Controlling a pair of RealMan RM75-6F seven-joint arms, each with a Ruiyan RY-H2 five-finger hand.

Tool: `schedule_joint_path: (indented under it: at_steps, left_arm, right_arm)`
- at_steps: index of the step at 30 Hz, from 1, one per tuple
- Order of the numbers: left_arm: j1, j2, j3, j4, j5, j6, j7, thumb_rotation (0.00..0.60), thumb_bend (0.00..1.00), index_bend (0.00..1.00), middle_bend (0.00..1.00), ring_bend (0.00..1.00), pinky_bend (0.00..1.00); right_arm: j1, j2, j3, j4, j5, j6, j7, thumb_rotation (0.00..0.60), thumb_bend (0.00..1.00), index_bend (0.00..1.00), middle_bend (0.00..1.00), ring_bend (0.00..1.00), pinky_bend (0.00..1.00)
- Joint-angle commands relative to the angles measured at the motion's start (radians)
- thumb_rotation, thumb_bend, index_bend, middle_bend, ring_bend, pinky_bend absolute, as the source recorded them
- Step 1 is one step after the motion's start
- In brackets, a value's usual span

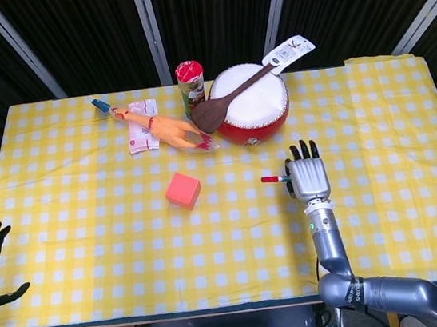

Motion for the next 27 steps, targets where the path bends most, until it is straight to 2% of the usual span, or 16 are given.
schedule_joint_path:
  at_steps: [1, 10, 18, 21, 27]
  left_arm:
    - [0.0, -0.003, 0.002, 0.001, 0.003, 0.001, 0.008, 0.6, 0.01, 0.0, 0.0, 0.0, 0.0]
    - [0.0, -0.01, 0.0, 0.005, 0.005, 0.004, 0.022, 0.6, 0.01, 0.0, 0.0, 0.0, 0.0]
    - [-0.003, -0.014, -0.001, 0.006, 0.008, 0.003, 0.033, 0.6, 0.01, 0.0, 0.0, 0.0, 0.0]
    - [-0.004, -0.016, -0.002, 0.006, 0.005, 0.001, 0.036, 0.6, 0.01, 0.0, 0.0, 0.0, 0.0]
    - [-0.002, -0.019, -0.005, 0.011, 0.009, 0.013, 0.032, 0.6, 0.01, 0.0, 0.0, 0.0, 0.0]
  right_arm:
    - [-0.029, 0.036, -0.025, 0.011, 0.009, -0.013, 0.01, 0.6, 0.54, 0.6, 0.18, 0.0, 0.03]
    - [-0.064, 0.066, -0.054, 0.032, 0.007, -0.037, 0.044, 0.6, 0.54, 0.58, 0.18, 0.0, 0.03]
    - [-0.085, 0.087, -0.074, 0.009, 0.01, -0.036, 0.041, 0.6, 0.54, 0.36, 0.17, 0.0, 0.03]
    - [-0.095, 0.11, -0.078, -0.032, 0.0, -0.017, 0.035, 0.6, 0.54, 0.31, 0.15, 0.0, 0.03]
    - [-0.148, 0.212, -0.112, -0.193, -0.087, 0.034, 0.078, 0.6, 0.54, 0.3, 0.13, 0.0, 0.03]
